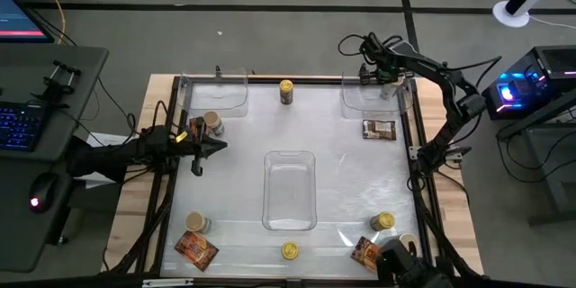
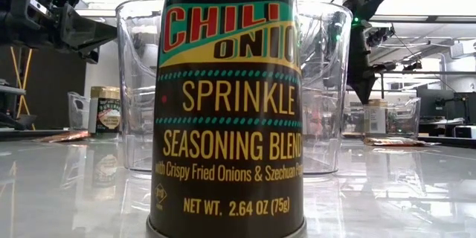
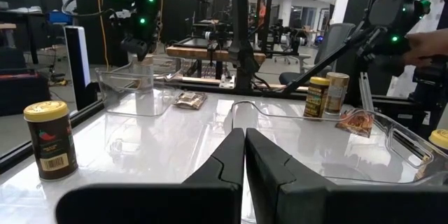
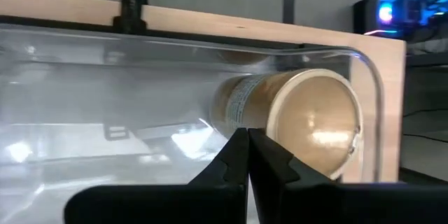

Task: Sort spices by type
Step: Put the top right brown seasoning bottle into the right transparent bin, then put the bottom right brown seasoning bottle into the right transparent bin aligned with the other brown seasoning bottle

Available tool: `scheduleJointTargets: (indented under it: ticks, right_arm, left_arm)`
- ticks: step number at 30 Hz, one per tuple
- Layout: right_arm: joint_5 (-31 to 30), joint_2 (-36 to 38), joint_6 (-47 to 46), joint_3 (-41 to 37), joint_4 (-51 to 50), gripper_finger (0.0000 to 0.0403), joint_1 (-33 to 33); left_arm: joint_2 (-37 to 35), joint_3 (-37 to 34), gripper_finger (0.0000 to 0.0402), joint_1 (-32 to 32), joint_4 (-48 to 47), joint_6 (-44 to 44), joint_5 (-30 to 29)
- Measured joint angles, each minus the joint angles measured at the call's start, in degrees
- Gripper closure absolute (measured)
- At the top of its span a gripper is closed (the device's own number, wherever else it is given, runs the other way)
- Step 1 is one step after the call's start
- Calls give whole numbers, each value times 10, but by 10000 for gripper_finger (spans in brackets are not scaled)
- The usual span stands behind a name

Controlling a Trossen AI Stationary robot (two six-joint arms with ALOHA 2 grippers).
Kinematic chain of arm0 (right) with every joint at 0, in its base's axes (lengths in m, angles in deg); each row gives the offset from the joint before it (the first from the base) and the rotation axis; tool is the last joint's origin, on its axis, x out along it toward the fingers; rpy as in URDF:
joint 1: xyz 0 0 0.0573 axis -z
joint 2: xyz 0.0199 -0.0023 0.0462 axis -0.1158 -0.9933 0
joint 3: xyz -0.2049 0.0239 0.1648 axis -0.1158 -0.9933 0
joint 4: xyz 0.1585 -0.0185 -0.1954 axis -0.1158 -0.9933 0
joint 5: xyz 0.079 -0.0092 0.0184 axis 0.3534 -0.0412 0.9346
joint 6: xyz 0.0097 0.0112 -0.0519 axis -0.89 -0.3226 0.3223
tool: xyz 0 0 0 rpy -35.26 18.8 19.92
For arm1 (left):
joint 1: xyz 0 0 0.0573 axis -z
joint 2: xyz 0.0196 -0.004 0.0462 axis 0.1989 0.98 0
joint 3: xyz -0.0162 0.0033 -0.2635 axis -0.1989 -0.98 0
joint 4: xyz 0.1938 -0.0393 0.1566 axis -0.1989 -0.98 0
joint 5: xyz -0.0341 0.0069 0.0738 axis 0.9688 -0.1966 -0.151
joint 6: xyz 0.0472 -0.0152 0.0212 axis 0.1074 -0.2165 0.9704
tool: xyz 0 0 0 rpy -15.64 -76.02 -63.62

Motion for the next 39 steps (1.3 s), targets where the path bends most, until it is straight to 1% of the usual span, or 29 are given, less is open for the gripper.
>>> scheduleJointTargets:
  ticks: [5,9,12,15,17,19,22,24,26,29,31,33,37,39]
  right_arm:
    - [-28,0,-13,0,-23,402,0]
    - [-25,5,-26,0,-25,402,-4]
    - [-13,27,-32,0,-5,402,-17]
    - [24,63,-26,0,11,402,-40]
    - [78,98,-8,0,12,402,-61]
    - [150,137,29,0,3,402,-95]
    - [251,202,46,-14,-6,402,-174]
    - [306,245,6,-29,-8,402,-238]
    - [327,281,-57,-45,-12,398,-307]
    - [317,318,-159,-62,-42,376,-422]
    - [318,327,-218,-64,-79,351,-497]
    - [327,328,-272,-64,-108,316,-572]
    - [364,319,-360,-64,-118,231,-708]
    - [388,309,-389,-64,-119,187,-762]
  left_arm:
    - [0,0,399,0,0,0,0]
    - [0,0,398,0,0,0,0]
    - [0,0,399,0,0,0,0]
    - [0,0,399,0,0,0,0]
    - [0,0,399,0,0,0,0]
    - [0,0,399,0,0,0,0]
    - [0,0,399,0,0,0,0]
    - [0,0,399,0,0,0,0]
    - [0,0,399,0,0,0,0]
    - [0,0,399,0,0,0,0]
    - [0,0,399,0,0,0,0]
    - [0,0,399,0,0,0,0]
    - [0,0,399,0,0,0,0]
    - [0,0,399,0,0,0,0]
